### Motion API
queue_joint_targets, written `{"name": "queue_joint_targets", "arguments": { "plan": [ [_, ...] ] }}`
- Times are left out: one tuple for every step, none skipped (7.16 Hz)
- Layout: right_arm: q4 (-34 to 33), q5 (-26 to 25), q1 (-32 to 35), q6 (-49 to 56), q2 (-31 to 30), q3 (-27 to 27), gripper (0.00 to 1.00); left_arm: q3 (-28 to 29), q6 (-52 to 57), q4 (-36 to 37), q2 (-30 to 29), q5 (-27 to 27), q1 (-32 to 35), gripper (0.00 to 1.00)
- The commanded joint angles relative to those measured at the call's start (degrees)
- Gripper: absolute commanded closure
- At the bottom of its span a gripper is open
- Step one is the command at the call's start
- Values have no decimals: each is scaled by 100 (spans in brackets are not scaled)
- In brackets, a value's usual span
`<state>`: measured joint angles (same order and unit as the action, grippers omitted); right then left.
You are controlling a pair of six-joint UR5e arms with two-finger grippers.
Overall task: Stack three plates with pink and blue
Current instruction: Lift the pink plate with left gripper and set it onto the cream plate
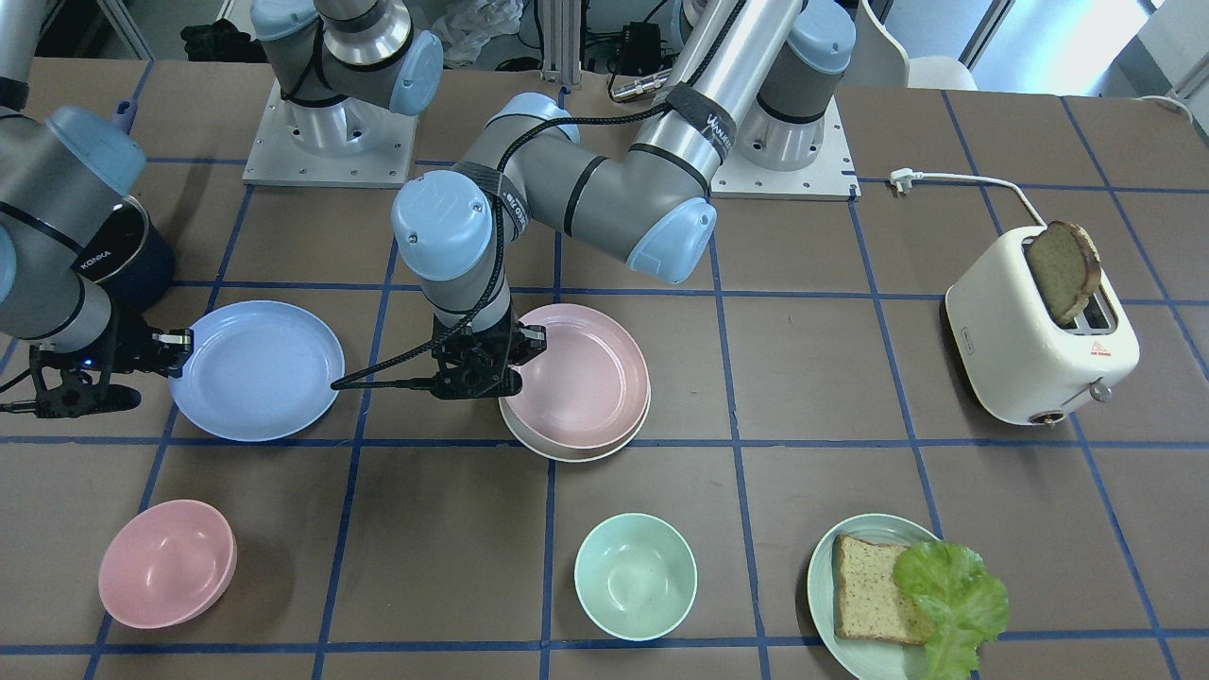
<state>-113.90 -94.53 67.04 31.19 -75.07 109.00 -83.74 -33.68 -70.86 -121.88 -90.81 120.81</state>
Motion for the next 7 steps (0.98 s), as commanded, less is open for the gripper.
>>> {"name": "queue_joint_targets", "arguments": {
  "plan": [
    [890, 241, 11, -130, -17, -543, 100, 15, 46, 20, -47, 2, 21, 0],
    [1235, 268, 20, -139, -17, -816, 100, 41, 89, -50, 110, 2, -31, 0],
    [1490, 442, 29, -261, -8, -993, 100, 85, 90, -163, 329, -6, -145, 0],
    [1580, 479, 81, -428, -17, -1073, 100, 303, 116, -721, 592, 133, -502, 0],
    [1581, 488, 203, -586, -17, -1074, 100, 549, 186, -1284, 830, 517, -871, 0],
    [1598, 540, 387, -892, -34, -1083, 100, 656, 265, -1716, 1137, 825, -1058, 0],
    [1686, 575, 633, -1261, -69, -1152, 100, 709, 657, -1807, 1497, 820, -1321, 0]
  ]
}}
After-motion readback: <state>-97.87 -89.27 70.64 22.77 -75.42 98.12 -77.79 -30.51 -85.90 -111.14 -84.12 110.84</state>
